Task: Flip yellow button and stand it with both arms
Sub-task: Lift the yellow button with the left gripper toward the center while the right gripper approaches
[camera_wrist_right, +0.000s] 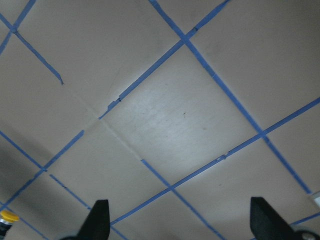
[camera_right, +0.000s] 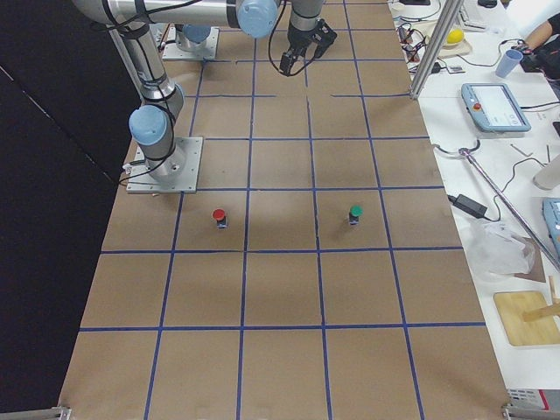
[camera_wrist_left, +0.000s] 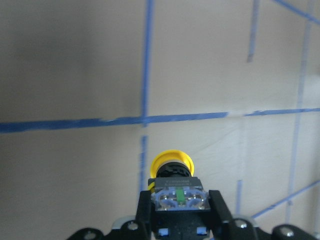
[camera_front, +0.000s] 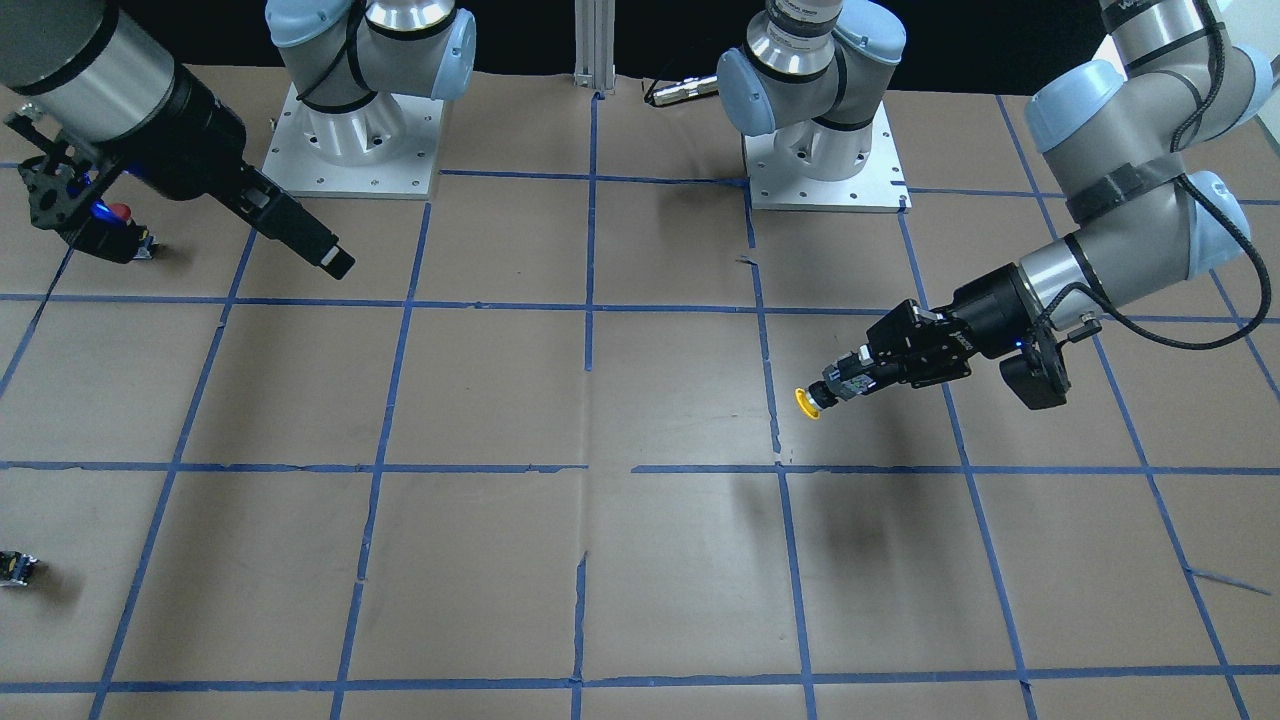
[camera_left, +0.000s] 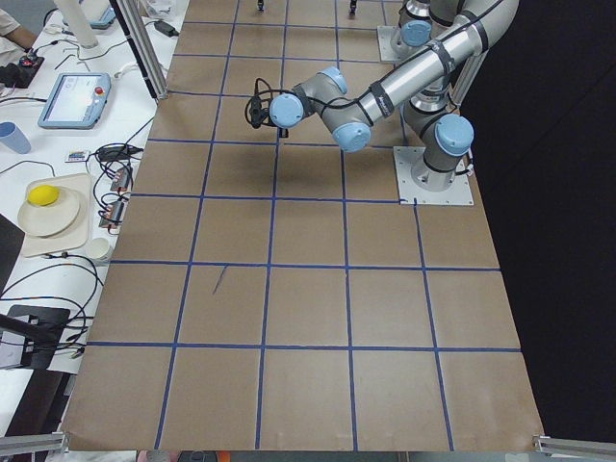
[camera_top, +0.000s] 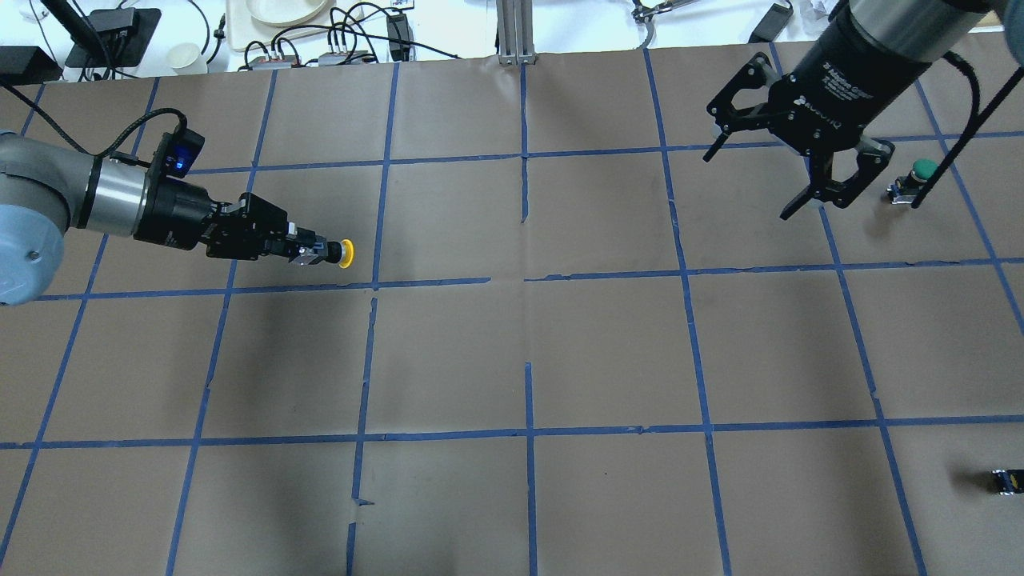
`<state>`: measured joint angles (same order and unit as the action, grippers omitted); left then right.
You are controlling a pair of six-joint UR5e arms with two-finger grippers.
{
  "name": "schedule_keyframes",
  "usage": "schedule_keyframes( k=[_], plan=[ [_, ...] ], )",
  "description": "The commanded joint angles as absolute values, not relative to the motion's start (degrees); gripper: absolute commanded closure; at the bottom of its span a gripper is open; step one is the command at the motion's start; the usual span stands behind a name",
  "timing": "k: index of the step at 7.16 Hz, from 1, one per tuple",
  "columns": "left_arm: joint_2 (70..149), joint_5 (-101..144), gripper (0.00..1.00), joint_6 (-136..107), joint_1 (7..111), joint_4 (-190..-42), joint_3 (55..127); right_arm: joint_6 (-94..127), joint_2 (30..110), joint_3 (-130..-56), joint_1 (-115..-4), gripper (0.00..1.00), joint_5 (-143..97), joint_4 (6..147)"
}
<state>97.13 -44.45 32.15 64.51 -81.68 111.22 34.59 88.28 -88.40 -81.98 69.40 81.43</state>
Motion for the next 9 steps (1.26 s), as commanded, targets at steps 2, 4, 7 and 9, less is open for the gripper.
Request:
schedule_keyframes(
  k=[2,4,7,9],
  plan=[
    [97.74,-24.84,0.93,34.45,65.04,-88.51,115.99,50.25,85.96,-88.77,-81.3,0.0,50.96,81.83],
    [97.39,-13.08,0.93,36.38,67.65,-88.42,121.96,52.03,83.51,-89.12,-81.39,0.0,46.76,81.39],
    [97.56,5.9,0.93,36.39,78.17,-84.24,121.91,55.81,83.58,-90.52,-82.44,0.0,42.29,81.56],
    [98.17,13.7,0.93,29.66,84.01,-73.85,121.56,55.89,83.58,-90.97,-85.41,0.0,43.15,86.79]
  ],
)
